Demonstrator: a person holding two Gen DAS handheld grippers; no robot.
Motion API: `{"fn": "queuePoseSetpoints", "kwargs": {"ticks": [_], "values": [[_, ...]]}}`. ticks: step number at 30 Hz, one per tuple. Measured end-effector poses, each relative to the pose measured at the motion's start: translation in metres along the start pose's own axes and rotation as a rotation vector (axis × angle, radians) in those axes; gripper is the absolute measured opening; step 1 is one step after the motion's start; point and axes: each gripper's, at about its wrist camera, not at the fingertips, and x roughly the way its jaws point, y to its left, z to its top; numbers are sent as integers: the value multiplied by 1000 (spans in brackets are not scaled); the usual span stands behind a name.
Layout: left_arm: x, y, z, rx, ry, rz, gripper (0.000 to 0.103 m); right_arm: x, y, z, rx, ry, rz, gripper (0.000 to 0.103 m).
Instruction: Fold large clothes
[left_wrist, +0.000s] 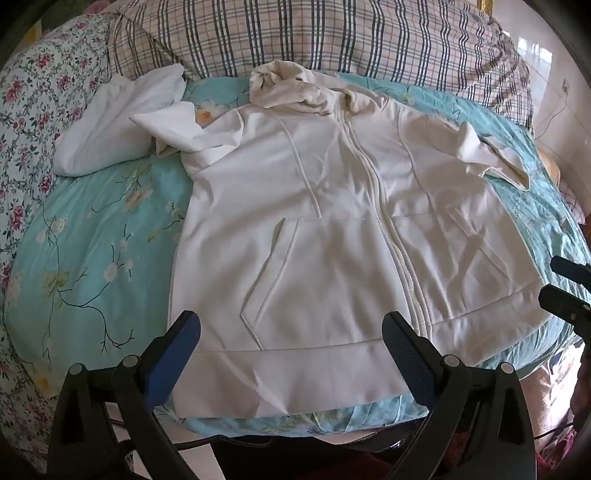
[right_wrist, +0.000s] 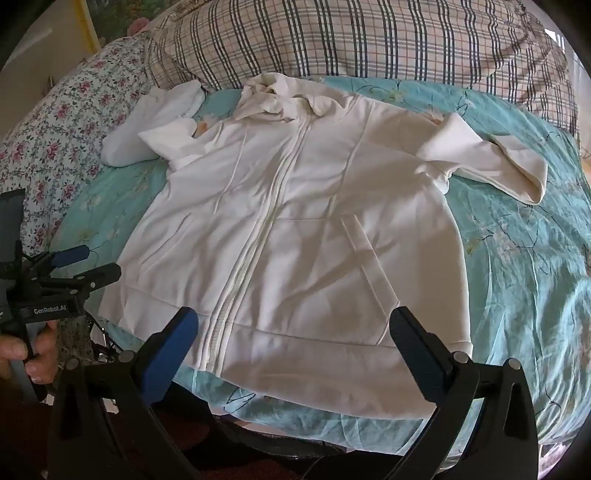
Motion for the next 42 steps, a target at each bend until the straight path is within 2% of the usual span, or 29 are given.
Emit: {"fn": "queuePoseSetpoints", "kwargs": {"ticks": [7,8,14,25,34,42], "values": [[-1,1,-1,6,1,-3,99,-4,3,2,-11,-24,9,103],[3,-4,7,7,1,-4,99,-5,5,2,-11,-23,6,103],[4,-4,12,3,2,-2,99,-5,5,1,-8,-11,3,103],[0,-2,5,4,2,-5,99,-4,4,0,-8,-14,3,103],[1,-1,4,-1,-7,-5,99,-5,3,2,-19,-58,-8,103],[12,1,6,-2,43,17,99,1,1,5,25,61,8,103]]}}
